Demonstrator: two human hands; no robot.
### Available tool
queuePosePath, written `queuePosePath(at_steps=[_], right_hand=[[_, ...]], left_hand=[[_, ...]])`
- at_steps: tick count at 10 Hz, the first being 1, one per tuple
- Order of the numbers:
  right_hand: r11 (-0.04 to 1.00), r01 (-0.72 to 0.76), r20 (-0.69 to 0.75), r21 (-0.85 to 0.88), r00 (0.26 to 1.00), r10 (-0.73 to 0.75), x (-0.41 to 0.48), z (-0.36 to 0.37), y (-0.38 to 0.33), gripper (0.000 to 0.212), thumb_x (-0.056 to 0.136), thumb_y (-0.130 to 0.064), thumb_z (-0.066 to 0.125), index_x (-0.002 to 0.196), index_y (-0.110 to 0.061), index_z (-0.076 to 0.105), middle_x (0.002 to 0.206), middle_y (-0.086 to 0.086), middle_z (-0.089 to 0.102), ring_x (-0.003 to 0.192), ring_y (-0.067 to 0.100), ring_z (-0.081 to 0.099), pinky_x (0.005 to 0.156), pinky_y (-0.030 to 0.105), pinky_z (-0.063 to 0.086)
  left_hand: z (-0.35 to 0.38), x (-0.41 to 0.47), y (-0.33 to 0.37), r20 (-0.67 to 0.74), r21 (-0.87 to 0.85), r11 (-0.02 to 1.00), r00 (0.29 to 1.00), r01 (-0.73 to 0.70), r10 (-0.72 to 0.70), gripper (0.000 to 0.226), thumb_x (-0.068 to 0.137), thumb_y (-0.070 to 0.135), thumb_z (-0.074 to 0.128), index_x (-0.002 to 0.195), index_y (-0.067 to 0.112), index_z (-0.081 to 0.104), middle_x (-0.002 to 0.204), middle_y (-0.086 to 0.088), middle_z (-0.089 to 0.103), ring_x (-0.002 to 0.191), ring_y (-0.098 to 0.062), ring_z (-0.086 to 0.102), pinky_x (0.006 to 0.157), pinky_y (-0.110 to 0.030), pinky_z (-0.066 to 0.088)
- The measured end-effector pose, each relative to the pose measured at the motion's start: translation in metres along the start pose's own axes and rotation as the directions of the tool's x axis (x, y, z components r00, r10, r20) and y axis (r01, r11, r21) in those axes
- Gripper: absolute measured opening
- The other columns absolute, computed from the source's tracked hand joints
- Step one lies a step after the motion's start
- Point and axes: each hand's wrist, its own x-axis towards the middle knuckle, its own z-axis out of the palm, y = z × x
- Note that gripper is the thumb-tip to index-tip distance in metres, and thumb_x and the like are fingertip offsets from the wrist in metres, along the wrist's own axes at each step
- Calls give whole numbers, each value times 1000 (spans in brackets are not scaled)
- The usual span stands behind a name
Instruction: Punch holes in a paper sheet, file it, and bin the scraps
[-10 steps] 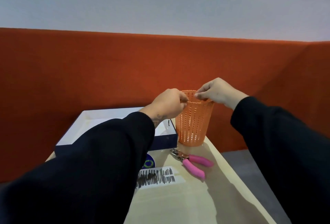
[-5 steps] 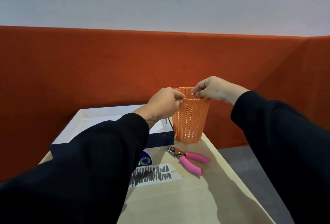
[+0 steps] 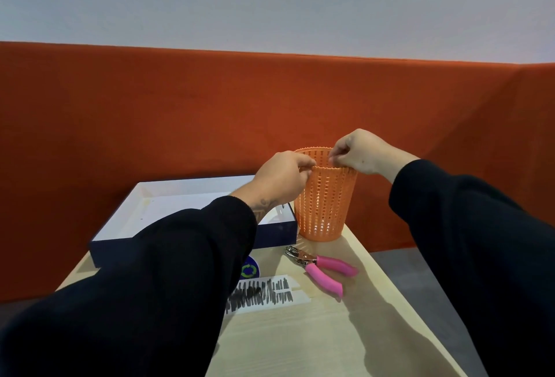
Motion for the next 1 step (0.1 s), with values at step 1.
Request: queuePosePath(at_steps=[1], right_hand=[[999, 19, -105, 39, 994, -15, -4, 0, -2, 7, 97, -30, 68, 96, -27, 74, 87, -7, 70, 80, 11, 65, 63, 26, 48]], left_hand=[[-2, -5, -3, -7, -33, 999, 999, -34, 34, 34, 100, 19, 54, 130, 27, 66, 134, 10, 64, 114, -9, 59, 94, -32, 50]])
